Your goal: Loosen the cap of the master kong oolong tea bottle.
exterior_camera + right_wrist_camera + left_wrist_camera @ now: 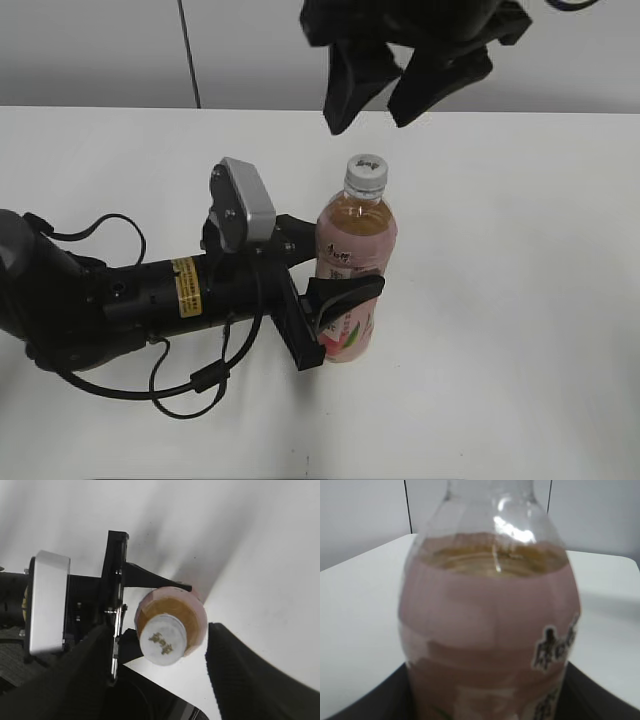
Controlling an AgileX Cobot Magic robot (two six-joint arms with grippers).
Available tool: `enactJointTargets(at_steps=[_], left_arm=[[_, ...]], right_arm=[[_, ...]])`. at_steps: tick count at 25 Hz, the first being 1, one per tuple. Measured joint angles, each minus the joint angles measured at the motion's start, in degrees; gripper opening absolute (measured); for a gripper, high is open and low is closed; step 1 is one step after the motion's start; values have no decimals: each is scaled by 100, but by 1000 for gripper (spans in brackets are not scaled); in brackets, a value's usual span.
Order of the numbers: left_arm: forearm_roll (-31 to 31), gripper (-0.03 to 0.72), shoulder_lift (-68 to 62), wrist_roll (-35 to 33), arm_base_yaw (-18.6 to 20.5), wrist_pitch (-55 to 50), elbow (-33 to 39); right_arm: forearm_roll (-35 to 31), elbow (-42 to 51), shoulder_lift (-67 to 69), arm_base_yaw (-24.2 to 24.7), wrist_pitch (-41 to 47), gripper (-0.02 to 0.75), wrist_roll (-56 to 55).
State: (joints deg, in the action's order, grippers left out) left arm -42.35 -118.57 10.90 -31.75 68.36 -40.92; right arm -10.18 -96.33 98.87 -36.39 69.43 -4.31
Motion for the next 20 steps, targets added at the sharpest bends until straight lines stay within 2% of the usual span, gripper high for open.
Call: enactJointTargets(at_steps=[5, 20], left_arm=[[0, 391, 0, -25, 0, 0, 0], [12, 391, 0, -38, 0, 7, 0]], right_arm=[[229, -45, 193, -200, 27, 460, -238], [337, 367, 229, -216, 60, 459, -388]])
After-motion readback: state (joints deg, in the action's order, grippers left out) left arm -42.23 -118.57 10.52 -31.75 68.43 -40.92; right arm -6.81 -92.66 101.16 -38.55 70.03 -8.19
